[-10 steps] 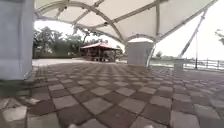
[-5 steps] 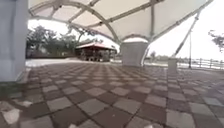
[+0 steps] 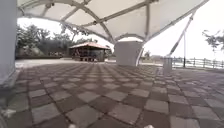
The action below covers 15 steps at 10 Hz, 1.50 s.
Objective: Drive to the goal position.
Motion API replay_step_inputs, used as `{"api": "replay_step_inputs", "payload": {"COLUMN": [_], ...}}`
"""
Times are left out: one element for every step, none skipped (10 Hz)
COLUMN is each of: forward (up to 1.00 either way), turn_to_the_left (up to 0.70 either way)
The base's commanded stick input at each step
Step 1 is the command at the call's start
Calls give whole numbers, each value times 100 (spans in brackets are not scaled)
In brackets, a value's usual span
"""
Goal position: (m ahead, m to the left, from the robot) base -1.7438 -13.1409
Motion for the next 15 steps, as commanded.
{"api": "replay_step_inputs", "payload": {"forward": [70,70,70,70,70,70,70,70,70,70,70,75,84,85,85], "turn_to_the_left": [-35,-35,-35,-35,-35,-35,-35,-35,-35,-35,-35,-35,-34,-34,-34]}}
